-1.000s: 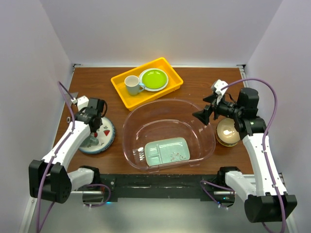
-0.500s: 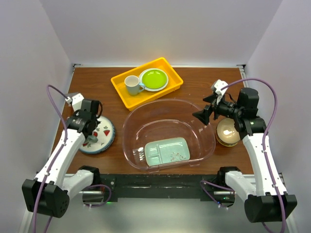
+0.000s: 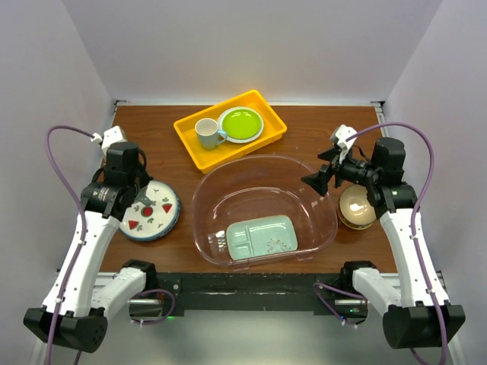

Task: Place the mixed dishes into the plastic bin
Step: Pick up the cup at the center of the board.

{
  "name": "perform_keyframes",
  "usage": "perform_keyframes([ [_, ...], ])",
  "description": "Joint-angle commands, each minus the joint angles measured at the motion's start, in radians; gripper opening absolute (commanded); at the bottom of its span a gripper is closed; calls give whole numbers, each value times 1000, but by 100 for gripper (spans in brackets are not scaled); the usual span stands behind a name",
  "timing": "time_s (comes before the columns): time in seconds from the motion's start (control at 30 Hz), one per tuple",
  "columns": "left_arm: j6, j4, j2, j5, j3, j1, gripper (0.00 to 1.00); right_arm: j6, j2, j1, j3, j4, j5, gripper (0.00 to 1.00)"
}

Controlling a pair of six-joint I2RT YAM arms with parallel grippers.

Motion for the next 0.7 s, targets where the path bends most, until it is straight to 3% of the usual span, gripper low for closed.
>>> perform_keyframes([
  [0.0, 107, 85, -35, 79, 119, 2, 0, -14, -3, -3, 27, 6, 3, 99],
  [0.67, 262, 232, -50, 613, 199, 2, 0, -14, -3, -4, 23, 9, 6, 99],
])
